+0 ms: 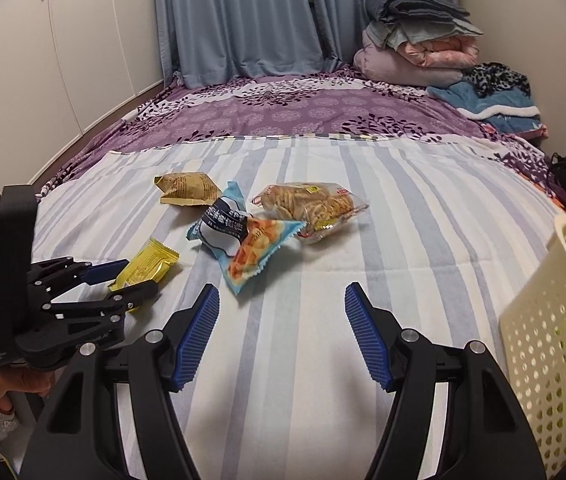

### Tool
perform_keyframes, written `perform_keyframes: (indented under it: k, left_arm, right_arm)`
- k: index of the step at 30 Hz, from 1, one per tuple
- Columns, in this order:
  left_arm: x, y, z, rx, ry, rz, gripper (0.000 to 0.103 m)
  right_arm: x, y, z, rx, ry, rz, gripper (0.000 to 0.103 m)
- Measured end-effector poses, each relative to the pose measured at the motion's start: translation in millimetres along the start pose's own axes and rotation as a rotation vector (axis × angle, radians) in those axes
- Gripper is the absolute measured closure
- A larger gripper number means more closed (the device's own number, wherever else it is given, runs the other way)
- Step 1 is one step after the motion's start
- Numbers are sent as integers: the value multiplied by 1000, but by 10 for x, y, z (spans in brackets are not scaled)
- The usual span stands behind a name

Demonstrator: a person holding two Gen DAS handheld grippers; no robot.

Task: Organize snacks

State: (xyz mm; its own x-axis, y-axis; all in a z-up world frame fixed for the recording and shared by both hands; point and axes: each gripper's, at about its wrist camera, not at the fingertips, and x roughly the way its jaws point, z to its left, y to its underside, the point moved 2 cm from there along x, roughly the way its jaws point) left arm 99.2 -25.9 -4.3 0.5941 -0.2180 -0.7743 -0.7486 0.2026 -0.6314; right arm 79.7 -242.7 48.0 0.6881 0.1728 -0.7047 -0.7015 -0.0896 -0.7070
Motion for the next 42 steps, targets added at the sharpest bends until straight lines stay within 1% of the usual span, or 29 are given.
perform_keyframes:
  k: [7, 11, 14, 18, 20, 23, 28, 31, 33, 34, 38, 42]
  left_arm:
    - [-79, -36, 98, -29, 9, -17, 56]
    - [-117, -37, 154, -50, 11, -22, 56]
    - [-139, -17, 203, -62, 10, -21, 56]
    - [-159, 17, 283, -78, 3, -20, 56]
    - [-159, 26, 326, -88, 0, -18, 56]
    - [-156, 40, 379, -105, 1, -17, 56]
    - [-146, 40, 408, -113, 4, -15, 56]
    - [-145, 40, 410, -114, 4, -15, 56]
    - [-149, 39, 409, -114, 5, -14, 56]
    - [-148, 44, 405, -113, 5, -15, 56]
    - [-149, 47, 400, -114, 4, -18, 56]
    - [-165, 61, 381, -111, 2, -22, 56]
  right_arm:
    - [267, -241, 178, -68, -31, -8, 38]
    - [479, -376, 388, -155, -66, -11, 38]
    - [675, -433, 504, -212, -82, 9, 38]
    - [942, -429, 566, -255, -87, 61, 37]
    - [1021, -419, 553, -248, -93, 83, 33]
    - [1072, -386, 542, -243, -102, 102, 31]
    - [1148, -296, 603, -279, -103, 139, 31]
    - [1171, -302, 601, -274, -93, 147, 31]
    - [1179, -303, 587, -262, -83, 154, 36]
    - [1198, -307, 578, -252, -90, 165, 43]
    - [1131, -291, 584, -241, -89, 152, 49]
    - [1049, -279, 532, -188, -102, 148, 52]
